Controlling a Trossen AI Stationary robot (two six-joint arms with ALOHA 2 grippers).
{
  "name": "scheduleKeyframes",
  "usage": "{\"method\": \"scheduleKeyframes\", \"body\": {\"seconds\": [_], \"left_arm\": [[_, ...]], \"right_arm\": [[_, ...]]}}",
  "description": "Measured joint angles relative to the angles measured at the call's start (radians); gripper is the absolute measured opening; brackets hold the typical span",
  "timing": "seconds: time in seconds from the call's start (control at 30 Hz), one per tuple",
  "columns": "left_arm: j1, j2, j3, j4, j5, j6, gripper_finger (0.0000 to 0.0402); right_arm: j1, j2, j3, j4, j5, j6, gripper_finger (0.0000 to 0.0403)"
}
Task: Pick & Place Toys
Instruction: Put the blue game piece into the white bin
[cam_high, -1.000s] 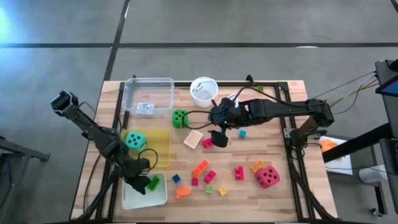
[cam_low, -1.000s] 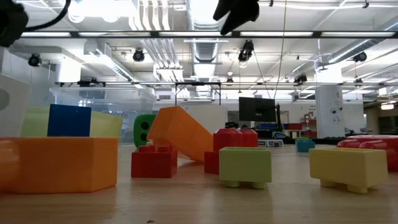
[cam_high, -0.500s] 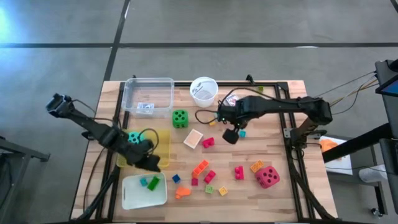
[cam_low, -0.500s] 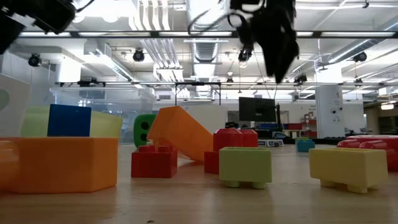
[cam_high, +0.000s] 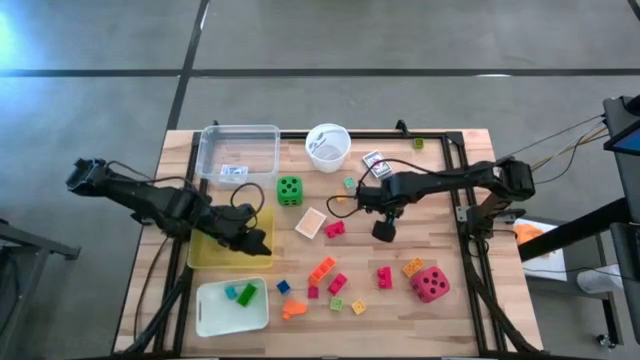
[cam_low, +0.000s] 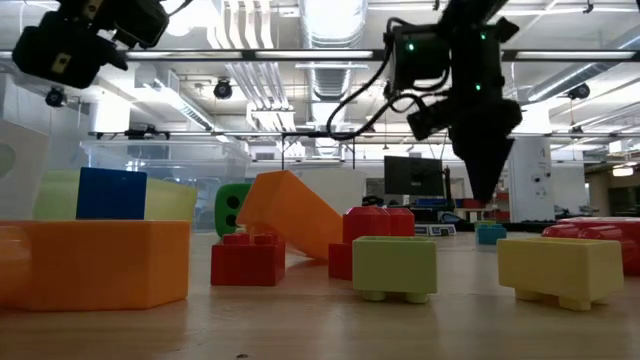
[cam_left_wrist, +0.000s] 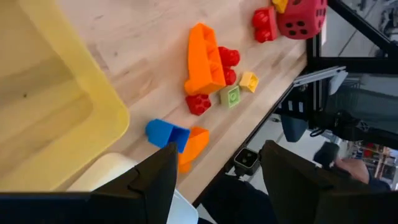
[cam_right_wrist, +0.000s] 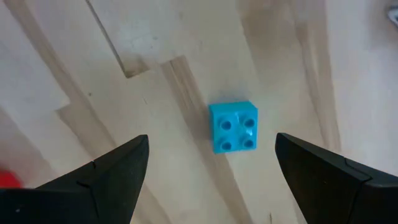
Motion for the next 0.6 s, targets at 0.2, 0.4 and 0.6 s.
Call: {"method": "scheduleKeyframes", "body": {"seconds": [0.2, 0.4, 0.6], "left_arm": [[0.003, 0.002, 0.008, 0.000, 0.000, 0.016, 0.0218], [0.003, 0.002, 0.008, 0.000, 0.000, 0.015, 0.0218], [0.003, 0.002, 0.008, 0.002, -0.040, 0.018, 0.0218]], "right_arm": [[-0.005, 0.000, -0.100, 0.110, 0.052, -0.086, 0.0345], [-0.022, -0.001, -0.171, 0.163, 0.050, -0.134, 0.0344], [-0.043, -0.002, -0.205, 0.217, -0.016, -0.146, 0.0324]]}}
